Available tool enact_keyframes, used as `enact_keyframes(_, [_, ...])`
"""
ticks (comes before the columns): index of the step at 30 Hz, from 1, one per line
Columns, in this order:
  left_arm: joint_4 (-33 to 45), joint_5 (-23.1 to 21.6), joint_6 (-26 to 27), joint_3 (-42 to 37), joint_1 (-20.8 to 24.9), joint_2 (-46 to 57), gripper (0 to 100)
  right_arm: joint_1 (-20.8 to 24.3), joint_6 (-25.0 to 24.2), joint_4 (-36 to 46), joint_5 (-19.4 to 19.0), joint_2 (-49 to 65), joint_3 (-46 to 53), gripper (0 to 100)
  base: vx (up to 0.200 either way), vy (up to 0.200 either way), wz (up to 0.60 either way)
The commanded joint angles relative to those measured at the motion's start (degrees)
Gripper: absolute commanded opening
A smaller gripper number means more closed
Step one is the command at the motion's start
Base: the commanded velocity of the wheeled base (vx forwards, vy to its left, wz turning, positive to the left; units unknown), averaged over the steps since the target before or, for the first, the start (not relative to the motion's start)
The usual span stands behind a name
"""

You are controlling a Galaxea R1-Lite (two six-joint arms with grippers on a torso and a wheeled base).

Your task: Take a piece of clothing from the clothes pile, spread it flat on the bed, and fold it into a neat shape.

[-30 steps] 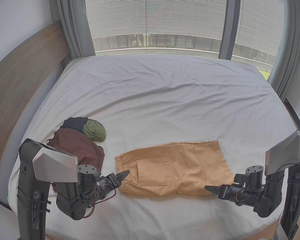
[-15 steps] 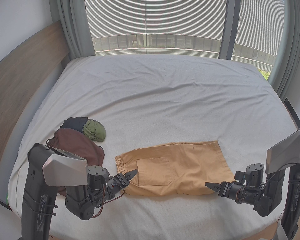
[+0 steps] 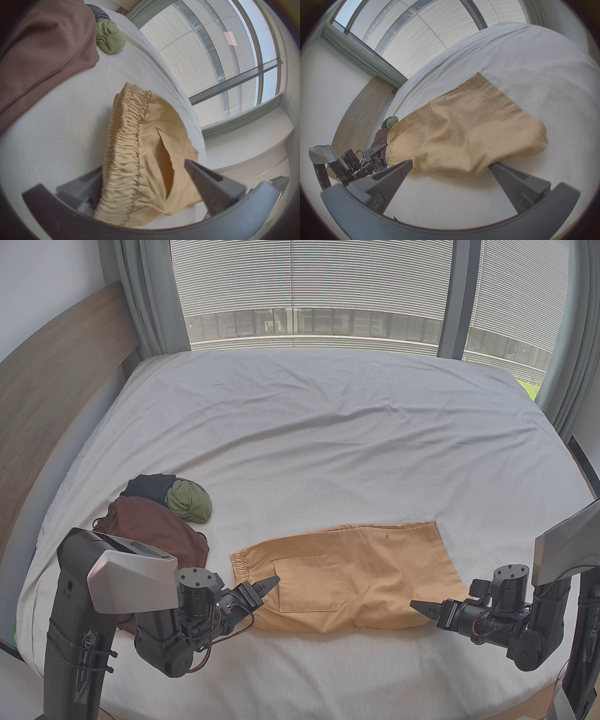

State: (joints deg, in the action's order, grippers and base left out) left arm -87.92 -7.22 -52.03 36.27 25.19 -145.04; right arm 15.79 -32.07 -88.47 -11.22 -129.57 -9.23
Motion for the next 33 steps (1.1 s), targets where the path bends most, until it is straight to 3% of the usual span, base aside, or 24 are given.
enact_keyframes(1, [-0.2,0.0,-0.1,0.1,0.0,0.0,0,0.5,0.0,0.0,0.0,1.2,0.8,100,0.0,0.0,0.0])
enact_keyframes(8, [-0.8,0.4,-3.3,-0.1,-0.1,0.2,0,0.6,0.3,0.0,-0.3,6.6,2.9,100,0.0,0.0,0.0])
enact_keyframes(24, [-0.8,1.4,-2.7,-4.8,-1.5,6.1,0,-1.6,0.6,0.0,-0.2,9.3,1.8,100,0.0,0.0,0.0])
enact_keyframes(33, [0.0,-3.4,2.0,-12.4,-5.8,13.6,0,-1.5,0.6,0.0,-0.2,6.6,1.3,100,0.0,0.0,0.0])
